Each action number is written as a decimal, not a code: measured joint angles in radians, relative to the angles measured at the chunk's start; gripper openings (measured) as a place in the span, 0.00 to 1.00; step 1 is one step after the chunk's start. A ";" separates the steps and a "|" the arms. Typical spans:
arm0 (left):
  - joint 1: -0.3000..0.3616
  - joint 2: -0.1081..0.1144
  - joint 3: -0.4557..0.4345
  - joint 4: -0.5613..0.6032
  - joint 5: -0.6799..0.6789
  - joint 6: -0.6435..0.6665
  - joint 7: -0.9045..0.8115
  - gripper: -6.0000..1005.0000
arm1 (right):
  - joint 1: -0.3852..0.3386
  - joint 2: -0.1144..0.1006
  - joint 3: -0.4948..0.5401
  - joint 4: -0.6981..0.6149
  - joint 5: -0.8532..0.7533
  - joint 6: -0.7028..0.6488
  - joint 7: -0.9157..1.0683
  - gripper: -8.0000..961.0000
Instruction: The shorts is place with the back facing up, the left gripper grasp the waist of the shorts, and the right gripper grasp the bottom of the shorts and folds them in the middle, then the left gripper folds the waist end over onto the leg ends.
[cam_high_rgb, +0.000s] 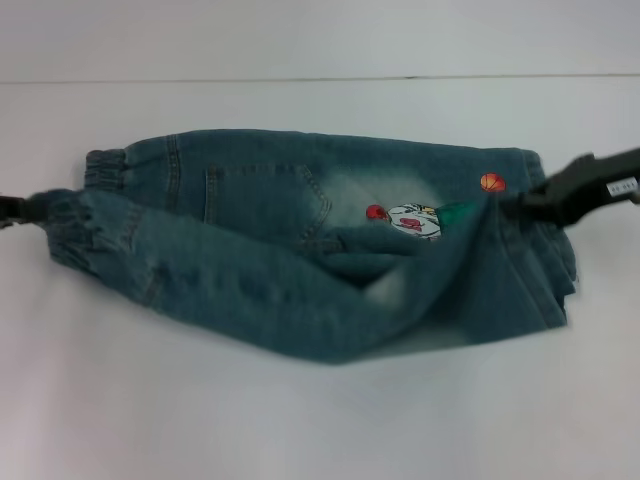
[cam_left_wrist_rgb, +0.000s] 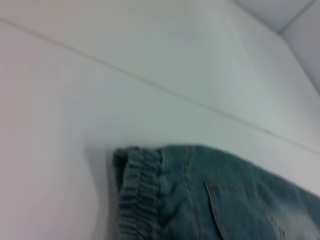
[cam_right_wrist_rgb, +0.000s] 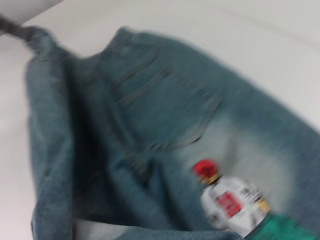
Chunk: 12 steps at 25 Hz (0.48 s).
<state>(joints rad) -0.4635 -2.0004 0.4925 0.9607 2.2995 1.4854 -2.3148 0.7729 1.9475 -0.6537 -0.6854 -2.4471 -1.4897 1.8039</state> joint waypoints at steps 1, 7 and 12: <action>0.005 -0.006 -0.022 -0.003 -0.012 -0.010 0.022 0.12 | -0.001 0.004 0.002 0.002 0.014 0.028 -0.008 0.01; 0.008 -0.042 -0.054 -0.007 -0.044 -0.104 0.099 0.12 | -0.008 0.010 0.002 0.022 0.086 0.121 -0.060 0.01; -0.004 -0.087 -0.047 -0.010 -0.045 -0.238 0.147 0.12 | -0.013 0.008 0.014 0.023 0.104 0.173 -0.083 0.01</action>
<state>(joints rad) -0.4671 -2.0877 0.4455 0.9507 2.2547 1.2474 -2.1682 0.7594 1.9554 -0.6400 -0.6627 -2.3435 -1.3168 1.7205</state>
